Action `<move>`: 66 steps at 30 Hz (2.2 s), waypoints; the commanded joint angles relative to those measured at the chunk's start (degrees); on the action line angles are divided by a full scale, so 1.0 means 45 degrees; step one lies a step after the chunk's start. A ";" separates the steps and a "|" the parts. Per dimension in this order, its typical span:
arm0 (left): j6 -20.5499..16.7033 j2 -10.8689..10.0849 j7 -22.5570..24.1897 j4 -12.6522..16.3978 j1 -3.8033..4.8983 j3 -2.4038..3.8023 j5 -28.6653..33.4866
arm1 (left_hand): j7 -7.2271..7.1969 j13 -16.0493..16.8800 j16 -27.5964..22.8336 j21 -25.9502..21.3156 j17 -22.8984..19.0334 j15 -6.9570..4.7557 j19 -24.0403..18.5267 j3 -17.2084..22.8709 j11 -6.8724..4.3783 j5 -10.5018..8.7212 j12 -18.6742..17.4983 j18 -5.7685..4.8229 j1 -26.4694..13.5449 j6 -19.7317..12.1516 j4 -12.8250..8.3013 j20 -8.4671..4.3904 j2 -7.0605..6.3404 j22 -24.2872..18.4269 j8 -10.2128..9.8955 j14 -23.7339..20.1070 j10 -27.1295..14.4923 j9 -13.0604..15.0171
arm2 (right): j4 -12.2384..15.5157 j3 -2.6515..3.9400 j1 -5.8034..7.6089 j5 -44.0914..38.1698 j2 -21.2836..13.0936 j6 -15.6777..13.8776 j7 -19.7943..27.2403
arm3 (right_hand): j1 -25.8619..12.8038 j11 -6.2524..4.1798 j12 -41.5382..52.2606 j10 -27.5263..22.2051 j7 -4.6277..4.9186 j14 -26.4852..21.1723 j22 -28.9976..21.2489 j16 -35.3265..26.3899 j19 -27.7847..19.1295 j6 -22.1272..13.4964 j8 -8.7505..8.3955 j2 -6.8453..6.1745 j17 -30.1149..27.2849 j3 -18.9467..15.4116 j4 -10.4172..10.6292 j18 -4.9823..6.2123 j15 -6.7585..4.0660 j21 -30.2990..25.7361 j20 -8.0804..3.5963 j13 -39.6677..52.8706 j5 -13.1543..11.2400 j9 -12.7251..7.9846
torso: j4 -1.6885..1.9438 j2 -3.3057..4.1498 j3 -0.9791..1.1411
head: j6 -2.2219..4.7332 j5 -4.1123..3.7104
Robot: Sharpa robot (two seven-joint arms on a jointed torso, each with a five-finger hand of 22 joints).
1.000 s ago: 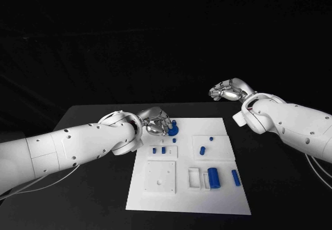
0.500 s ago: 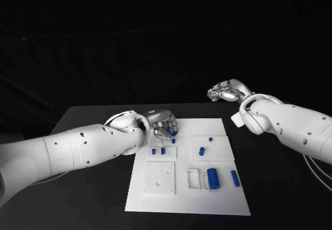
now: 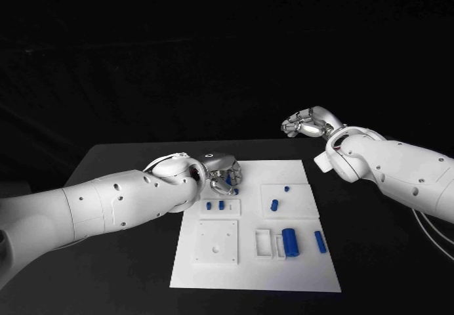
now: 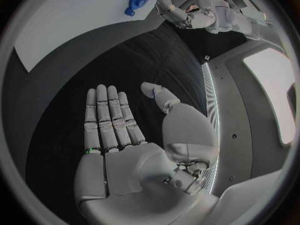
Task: Assemble the parts on the task board
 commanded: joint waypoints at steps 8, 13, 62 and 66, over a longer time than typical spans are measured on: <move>0.0502 0.0135 0.0099 -0.0148 -0.0019 -0.0010 -0.0241 | -0.0123 -0.0048 0.0129 0.0053 0.0016 -0.0028 0.0093 -0.0076 0.0016 0.0038 -0.0178 0.0199 0.0003 -0.0135 0.0023 -0.0273 0.0238 0.0039 -0.0100 0.0068 -0.0017 -0.0057 | 0.0090 0.0008 -0.0001 -0.0018 -0.0012 0.0139 0.0151 | -0.0018 0.0052 -0.0056 -0.0058 -0.0012 -0.0103 0.0022 0.0067 -0.0082 -0.0110 0.0017 -0.0004 -0.0022 -0.0010 0.0026 0.0088 -0.0016 -0.0006 0.0010 -0.0013 0.0070 -0.0023 | 0.0025 -0.0032 0.0007 | -0.0049 -0.0032; 0.0697 0.0215 0.0082 -0.0282 -0.0033 -0.0020 -0.0241 | -0.0038 -0.0050 0.0208 0.0053 0.0023 -0.0039 0.0124 -0.0068 0.0005 0.0059 -0.0200 0.0207 0.0020 -0.0028 0.0078 -0.0277 0.0435 0.0069 -0.0067 0.0088 0.0070 -0.0062 | 0.0150 0.0008 -0.0001 -0.0019 -0.0009 0.0144 0.0151 | -0.0018 0.0052 -0.0056 -0.0058 -0.0011 -0.0104 0.0023 0.0068 -0.0081 -0.0111 0.0018 -0.0002 -0.0023 -0.0011 0.0026 0.0088 -0.0015 -0.0005 0.0011 -0.0013 0.0074 -0.0023 | 0.0014 -0.0031 0.0008 | -0.0058 -0.0031; 0.1522 0.0757 0.0150 -0.1060 -0.0324 -0.0308 -0.0058 | -0.0178 0.0013 0.1753 0.0876 0.0227 -0.0519 0.1637 -0.0236 -0.0447 0.0075 -0.0771 0.0666 -0.0409 0.0647 0.0433 -0.0706 0.1382 0.0504 0.0032 0.1667 0.1551 -0.0243 | 0.0616 0.0009 0.0001 -0.0029 -0.0167 0.0110 0.0134 | -0.0004 0.0049 -0.0053 -0.0054 -0.0014 -0.0105 0.0031 0.0082 -0.0081 -0.0106 0.0031 -0.0005 -0.0035 -0.0018 0.0017 0.0088 -0.0016 0.0002 0.0011 -0.0011 0.0093 -0.0027 | 0.0020 -0.0019 0.0001 | -0.0228 -0.0106; 0.1631 0.0747 0.0120 -0.1086 -0.0331 -0.0338 -0.0059 | -0.0270 0.0055 0.1808 0.0929 0.0200 -0.0614 0.1743 -0.0195 -0.0543 0.0101 -0.0807 0.0679 -0.0386 0.0875 0.0393 -0.0777 0.1496 0.0508 0.0131 0.1794 0.1843 -0.0215 | 0.0605 0.0009 0.0001 -0.0029 -0.0164 0.0110 0.0134 | -0.0010 0.0049 -0.0052 -0.0052 -0.0013 -0.0104 0.0031 0.0083 -0.0080 -0.0104 0.0032 -0.0003 -0.0036 -0.0022 0.0021 0.0087 -0.0016 0.0003 0.0013 -0.0010 0.0090 -0.0027 | 0.0021 -0.0021 0.0014 | -0.0245 -0.0106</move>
